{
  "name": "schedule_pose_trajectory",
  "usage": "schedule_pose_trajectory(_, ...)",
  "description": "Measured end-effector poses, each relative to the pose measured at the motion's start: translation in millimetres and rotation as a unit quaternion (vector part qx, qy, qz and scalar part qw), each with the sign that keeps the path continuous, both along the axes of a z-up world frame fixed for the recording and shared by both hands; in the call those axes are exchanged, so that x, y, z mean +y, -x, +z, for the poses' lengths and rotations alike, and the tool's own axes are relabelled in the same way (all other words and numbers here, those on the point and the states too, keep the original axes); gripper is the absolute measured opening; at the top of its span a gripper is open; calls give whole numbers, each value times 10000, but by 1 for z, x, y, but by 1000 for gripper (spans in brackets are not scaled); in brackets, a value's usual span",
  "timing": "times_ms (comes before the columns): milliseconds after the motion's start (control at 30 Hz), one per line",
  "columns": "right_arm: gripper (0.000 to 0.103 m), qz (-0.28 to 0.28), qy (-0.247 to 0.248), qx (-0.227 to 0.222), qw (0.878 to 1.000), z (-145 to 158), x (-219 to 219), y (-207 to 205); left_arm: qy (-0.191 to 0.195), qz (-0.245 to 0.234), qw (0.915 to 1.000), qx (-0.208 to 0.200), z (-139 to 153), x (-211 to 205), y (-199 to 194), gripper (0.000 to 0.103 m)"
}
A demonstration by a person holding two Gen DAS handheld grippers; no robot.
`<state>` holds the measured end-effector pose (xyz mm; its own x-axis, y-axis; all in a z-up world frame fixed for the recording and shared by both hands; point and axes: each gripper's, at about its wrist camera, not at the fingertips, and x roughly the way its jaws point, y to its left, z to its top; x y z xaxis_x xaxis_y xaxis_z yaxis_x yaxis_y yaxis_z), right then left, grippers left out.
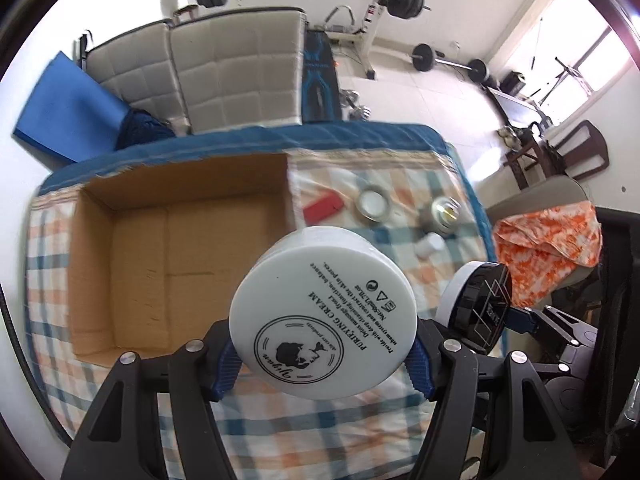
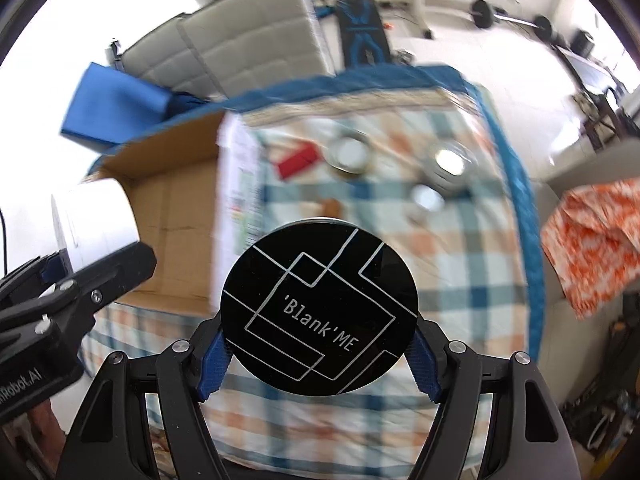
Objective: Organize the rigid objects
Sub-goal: 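Carry both held jars over the cardboard box and lower them inside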
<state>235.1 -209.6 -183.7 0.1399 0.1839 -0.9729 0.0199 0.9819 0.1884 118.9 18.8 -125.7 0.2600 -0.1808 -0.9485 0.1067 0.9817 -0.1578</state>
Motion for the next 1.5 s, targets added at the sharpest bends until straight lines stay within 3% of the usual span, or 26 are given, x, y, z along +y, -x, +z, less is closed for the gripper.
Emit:
schedule_pose_trajectory(67, 76, 132, -8, -60, 9999, 1, 28, -7, -104, 115, 9999, -32, -1, 19, -50, 65)
schedule_pose_trajectory(167, 76, 319, -105, -77, 9994, -7, 71, -25, -165, 328, 9993, 61, -2, 58, -70, 65)
schedule_pose_trajectory(233, 76, 452, -73, -113, 9989, -16, 94, -39, -170, 451, 9986, 211, -11, 62, -118, 65)
schedule_pose_trajectory(533, 76, 619, -109, 330, 9975, -93, 183, -103, 271, 868, 9877, 1272, -129, 90, -235, 65)
schedule_pose_trajectory(733, 76, 609, 46, 670, 9959, -147, 207, -128, 622, 1047, 9741, 1903, -196, 108, -264, 65)
schedule_pose_trajectory(933, 76, 676, 197, 966, 9928, -191, 213, -141, 492, 917, 9687, 2255, -232, 105, -280, 65)
schedule_pose_trajectory(1167, 77, 673, 284, 1197, 9901, -222, 218, -153, 285, 913, 9680, 2321, -237, 96, -286, 65)
schedule_pose_trajectory(1267, 78, 683, 372, 1148, 9903, -224, 222, -156, 44, 845, 9685, 2343, -236, 89, -289, 65)
schedule_pose_trajectory(1500, 80, 702, 512, 1288, 9879, -224, 227, -152, -6, 881, 9664, 2414, -219, 77, -292, 68)
